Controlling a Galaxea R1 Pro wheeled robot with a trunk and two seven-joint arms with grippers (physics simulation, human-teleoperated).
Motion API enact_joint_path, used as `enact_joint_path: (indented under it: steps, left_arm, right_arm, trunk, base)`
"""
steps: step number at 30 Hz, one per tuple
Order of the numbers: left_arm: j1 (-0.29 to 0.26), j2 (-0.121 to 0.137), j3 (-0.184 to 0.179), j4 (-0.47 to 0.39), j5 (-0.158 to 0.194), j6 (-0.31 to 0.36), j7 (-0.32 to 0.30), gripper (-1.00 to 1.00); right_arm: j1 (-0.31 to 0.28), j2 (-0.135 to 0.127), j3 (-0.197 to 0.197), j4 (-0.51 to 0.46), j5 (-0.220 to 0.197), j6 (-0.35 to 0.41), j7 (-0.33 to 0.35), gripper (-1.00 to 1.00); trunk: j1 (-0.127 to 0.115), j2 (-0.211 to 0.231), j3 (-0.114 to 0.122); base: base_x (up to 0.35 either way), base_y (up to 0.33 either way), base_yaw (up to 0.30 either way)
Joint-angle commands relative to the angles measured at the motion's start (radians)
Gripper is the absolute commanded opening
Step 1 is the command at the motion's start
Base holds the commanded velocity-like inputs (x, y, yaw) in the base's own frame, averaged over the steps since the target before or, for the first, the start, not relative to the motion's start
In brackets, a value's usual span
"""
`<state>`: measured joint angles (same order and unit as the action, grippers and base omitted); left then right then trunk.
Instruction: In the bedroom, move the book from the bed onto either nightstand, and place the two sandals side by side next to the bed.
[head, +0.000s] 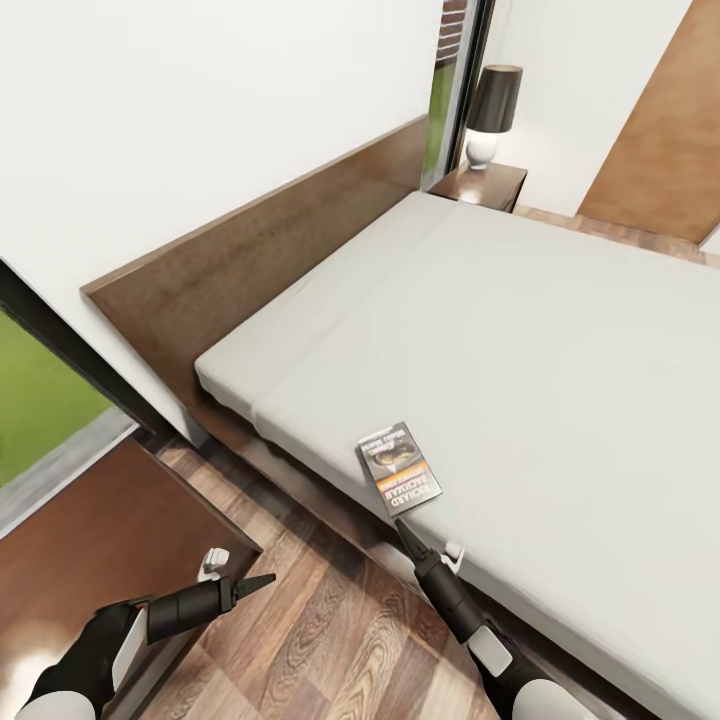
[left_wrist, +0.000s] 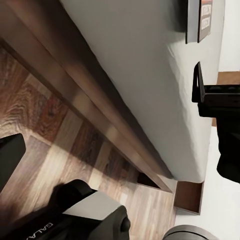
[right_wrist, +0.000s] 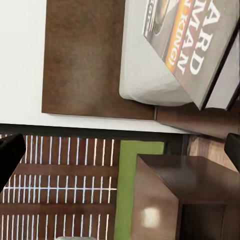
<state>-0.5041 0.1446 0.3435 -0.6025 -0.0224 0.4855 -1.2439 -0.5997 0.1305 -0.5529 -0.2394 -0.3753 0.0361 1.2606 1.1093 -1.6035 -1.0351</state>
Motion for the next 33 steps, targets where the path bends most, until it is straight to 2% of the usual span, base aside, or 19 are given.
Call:
enact_joint_path:
  steps: [1, 5, 16, 23, 27, 33]
  left_arm:
    - [-0.001, 0.0, 0.003, 0.0, -0.002, 0.011, -0.005, 1.0]
    - [-0.001, 0.0, 0.003, 0.0, -0.003, 0.01, -0.005, 1.0]
    - [-0.001, 0.0, 0.003, 0.0, -0.002, 0.011, -0.005, 1.0]
    - [-0.001, 0.0, 0.003, -0.001, -0.002, 0.011, -0.005, 1.0]
    - [-0.001, 0.0, 0.003, -0.001, -0.002, 0.011, -0.005, 1.0]
    - [-0.001, 0.0, 0.003, 0.0, -0.002, 0.011, -0.005, 1.0]
  right_arm:
    - [0.0, 0.0, 0.004, 0.0, -0.008, 0.004, 0.002, 1.0]
    - [0.0, 0.0, 0.004, 0.0, -0.008, 0.004, 0.002, 1.0]
    - [0.0, 0.0, 0.004, 0.0, -0.008, 0.004, 0.002, 1.0]
    - [0.0, 0.0, 0.004, 0.0, -0.008, 0.004, 0.002, 1.0]
    - [0.0, 0.0, 0.004, 0.0, -0.008, 0.004, 0.002, 1.0]
    - [0.0, 0.0, 0.004, 0.0, -0.008, 0.004, 0.002, 1.0]
  trunk:
    - [0.004, -0.008, -0.004]
    - [0.004, -0.008, -0.004]
    - [0.046, -0.085, -0.038]
    - [0.046, -0.085, -0.038]
    - [0.061, -0.113, -0.051]
    - [0.061, -0.113, -0.051]
  base:
    - [0.0, 0.0, 0.0]
    - [0.0, 0.0, 0.0]
    - [0.0, 0.0, 0.0]
    - [0.0, 0.0, 0.0]
    - [0.0, 0.0, 0.0]
    - [0.0, 0.0, 0.0]
